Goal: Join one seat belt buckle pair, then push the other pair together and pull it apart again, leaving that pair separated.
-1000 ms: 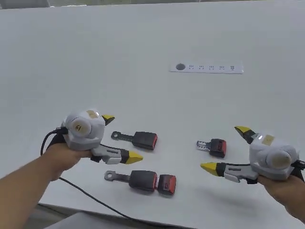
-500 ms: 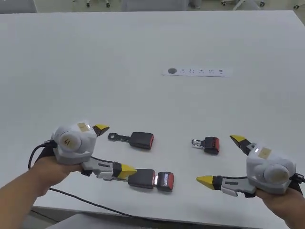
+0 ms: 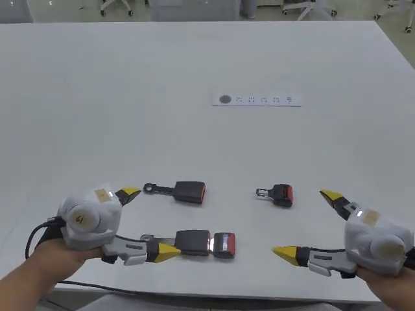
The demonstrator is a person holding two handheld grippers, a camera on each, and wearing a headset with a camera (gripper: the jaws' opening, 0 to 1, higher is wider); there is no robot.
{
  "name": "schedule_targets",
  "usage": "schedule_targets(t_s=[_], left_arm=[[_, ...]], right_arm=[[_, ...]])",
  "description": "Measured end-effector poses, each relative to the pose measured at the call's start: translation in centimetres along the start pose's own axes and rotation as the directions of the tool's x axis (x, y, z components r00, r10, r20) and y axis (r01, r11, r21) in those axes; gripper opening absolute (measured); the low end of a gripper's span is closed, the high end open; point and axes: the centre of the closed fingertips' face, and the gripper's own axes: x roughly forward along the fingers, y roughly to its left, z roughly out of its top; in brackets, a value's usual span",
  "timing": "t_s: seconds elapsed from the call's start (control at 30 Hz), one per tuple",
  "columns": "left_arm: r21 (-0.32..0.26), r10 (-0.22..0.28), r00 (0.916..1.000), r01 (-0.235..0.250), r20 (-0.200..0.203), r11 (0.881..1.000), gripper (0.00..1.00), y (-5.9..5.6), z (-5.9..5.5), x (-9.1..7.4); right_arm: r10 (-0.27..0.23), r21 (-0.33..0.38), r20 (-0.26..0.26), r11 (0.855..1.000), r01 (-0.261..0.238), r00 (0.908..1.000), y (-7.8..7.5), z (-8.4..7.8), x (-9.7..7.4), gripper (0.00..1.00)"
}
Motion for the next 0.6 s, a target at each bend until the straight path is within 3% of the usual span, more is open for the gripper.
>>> schedule_targets(t_s=[0.33, 0.6], left_arm=[[-0.034, 0.008, 0.9997, -0.007, 0.022, 0.999, 0.99, -0.6, -0.5, -0.6], [-0.047, 0.019, 0.9996, -0.018, 0.021, 0.999, 0.99, -0.6, -0.8, -0.6]], right_arm=[[-0.049, 0.058, 0.013, 0.997, 0.048, 0.9987, 0.1, -0.7, -1.6, 1.0], [-0.053, 0.068, 0.001, 0.996, 0.053, 0.9986, 0.1, -1.2, -1.9, 1.0]])
